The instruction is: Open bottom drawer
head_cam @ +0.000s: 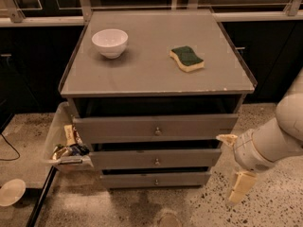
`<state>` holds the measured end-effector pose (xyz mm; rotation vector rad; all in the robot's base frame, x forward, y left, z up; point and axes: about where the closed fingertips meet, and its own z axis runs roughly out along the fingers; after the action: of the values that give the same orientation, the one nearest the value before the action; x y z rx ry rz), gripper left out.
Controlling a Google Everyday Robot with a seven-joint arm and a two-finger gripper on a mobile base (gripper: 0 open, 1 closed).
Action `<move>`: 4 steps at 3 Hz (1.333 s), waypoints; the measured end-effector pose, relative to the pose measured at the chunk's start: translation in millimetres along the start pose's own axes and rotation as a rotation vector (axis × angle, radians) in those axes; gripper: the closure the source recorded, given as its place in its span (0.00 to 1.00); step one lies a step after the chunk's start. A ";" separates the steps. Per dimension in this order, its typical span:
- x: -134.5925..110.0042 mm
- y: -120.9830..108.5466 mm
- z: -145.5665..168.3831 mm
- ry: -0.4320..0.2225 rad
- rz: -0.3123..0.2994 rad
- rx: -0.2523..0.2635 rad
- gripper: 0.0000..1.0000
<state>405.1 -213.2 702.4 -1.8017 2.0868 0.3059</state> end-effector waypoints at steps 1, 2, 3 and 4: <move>8.0 1.7 13.3 -0.035 0.026 -0.017 0.00; 33.1 0.3 56.4 -0.067 0.017 -0.014 0.00; 62.3 -19.4 105.6 -0.134 -0.007 0.049 0.00; 85.1 -35.7 151.4 -0.184 -0.062 0.097 0.00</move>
Offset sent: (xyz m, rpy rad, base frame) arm 0.0260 -0.0193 -0.1356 0.1108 -0.0586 -0.0163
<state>450.2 -236.3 532.5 -1.7099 1.8838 0.3347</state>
